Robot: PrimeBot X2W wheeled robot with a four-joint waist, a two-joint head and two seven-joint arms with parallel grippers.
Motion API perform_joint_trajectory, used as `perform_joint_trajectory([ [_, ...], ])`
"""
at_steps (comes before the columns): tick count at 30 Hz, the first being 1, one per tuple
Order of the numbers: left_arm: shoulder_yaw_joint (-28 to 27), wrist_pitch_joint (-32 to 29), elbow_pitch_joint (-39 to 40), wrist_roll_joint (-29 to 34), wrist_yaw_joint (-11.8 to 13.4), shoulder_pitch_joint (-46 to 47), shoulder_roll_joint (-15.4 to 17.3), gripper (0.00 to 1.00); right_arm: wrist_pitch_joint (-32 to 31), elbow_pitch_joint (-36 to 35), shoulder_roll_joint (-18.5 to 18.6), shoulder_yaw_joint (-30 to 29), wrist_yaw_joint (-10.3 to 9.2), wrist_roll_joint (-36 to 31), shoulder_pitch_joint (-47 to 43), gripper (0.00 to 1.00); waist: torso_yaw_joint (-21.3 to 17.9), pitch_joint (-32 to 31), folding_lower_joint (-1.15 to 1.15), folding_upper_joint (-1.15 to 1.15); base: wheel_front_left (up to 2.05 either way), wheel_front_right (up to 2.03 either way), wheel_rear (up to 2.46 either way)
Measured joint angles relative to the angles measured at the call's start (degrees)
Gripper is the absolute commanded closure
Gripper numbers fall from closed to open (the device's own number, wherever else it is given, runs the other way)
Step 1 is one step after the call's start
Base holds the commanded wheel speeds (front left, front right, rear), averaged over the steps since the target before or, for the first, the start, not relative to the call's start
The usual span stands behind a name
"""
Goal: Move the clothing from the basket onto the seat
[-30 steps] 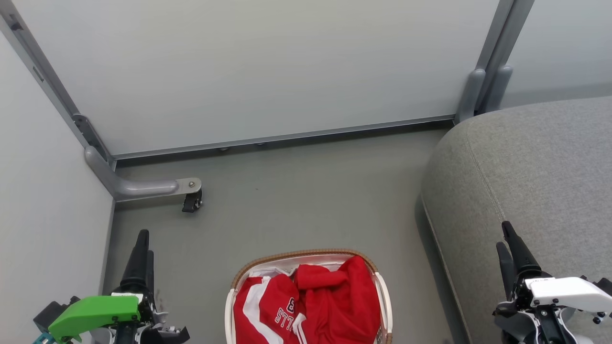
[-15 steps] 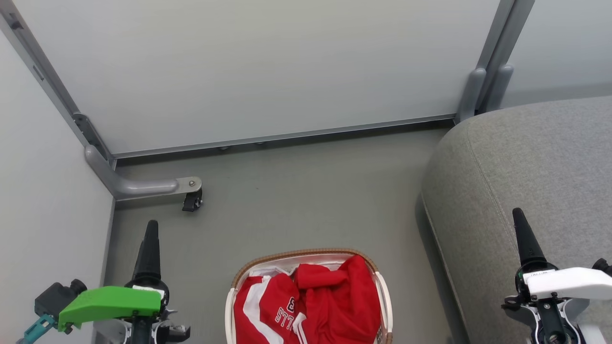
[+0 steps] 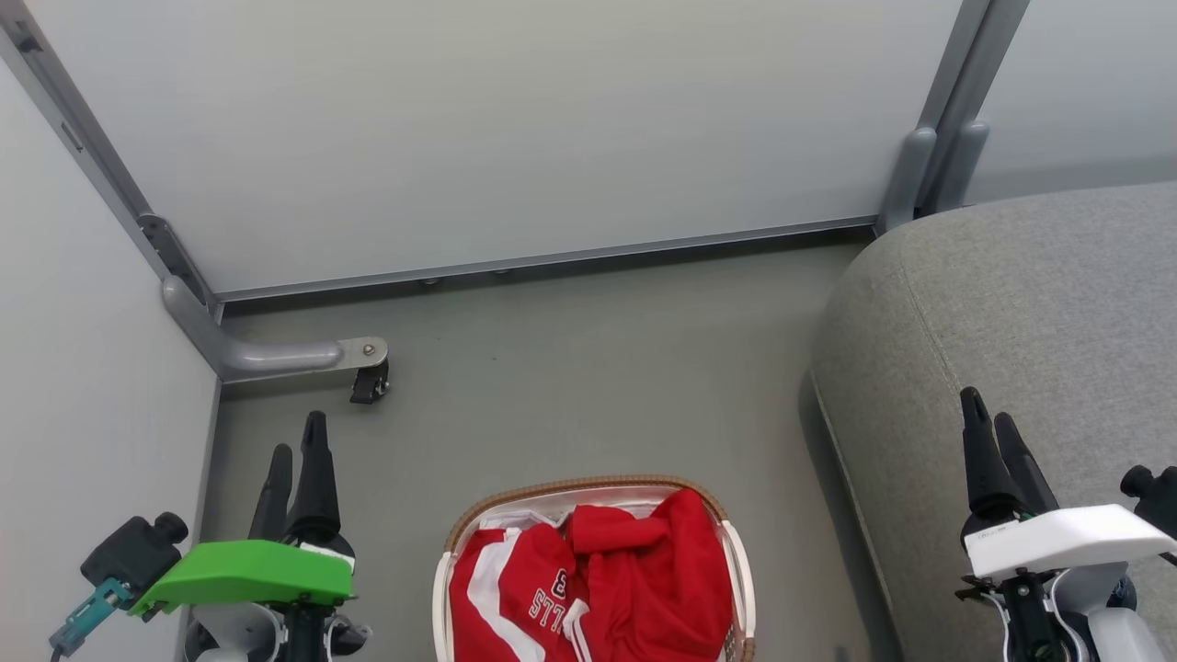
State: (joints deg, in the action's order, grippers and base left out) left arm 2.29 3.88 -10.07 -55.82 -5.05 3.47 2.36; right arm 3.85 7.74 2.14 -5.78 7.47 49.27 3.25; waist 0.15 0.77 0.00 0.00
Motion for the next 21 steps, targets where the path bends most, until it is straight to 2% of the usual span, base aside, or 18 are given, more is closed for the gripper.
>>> perform_joint_trajectory([
  [8, 1.2, 1.5, 0.0, 7.3, 0.2, -0.3, 0.0, 0.0, 1.3, 0.0, 0.1, 0.9, 0.0, -9.1, -0.3, 0.0, -0.1, 0.1, 0.0, 0.0, 0.0, 0.0, 0.0],
  [21, 1.9, 3.7, -2.0, 16.0, 0.6, -0.7, 0.1, 0.0, 3.6, 0.4, 0.2, 1.5, 0.0, -18.6, -0.6, 0.0, -0.1, 0.2, 0.0, 0.0, 0.0, 0.0, 0.0],
])
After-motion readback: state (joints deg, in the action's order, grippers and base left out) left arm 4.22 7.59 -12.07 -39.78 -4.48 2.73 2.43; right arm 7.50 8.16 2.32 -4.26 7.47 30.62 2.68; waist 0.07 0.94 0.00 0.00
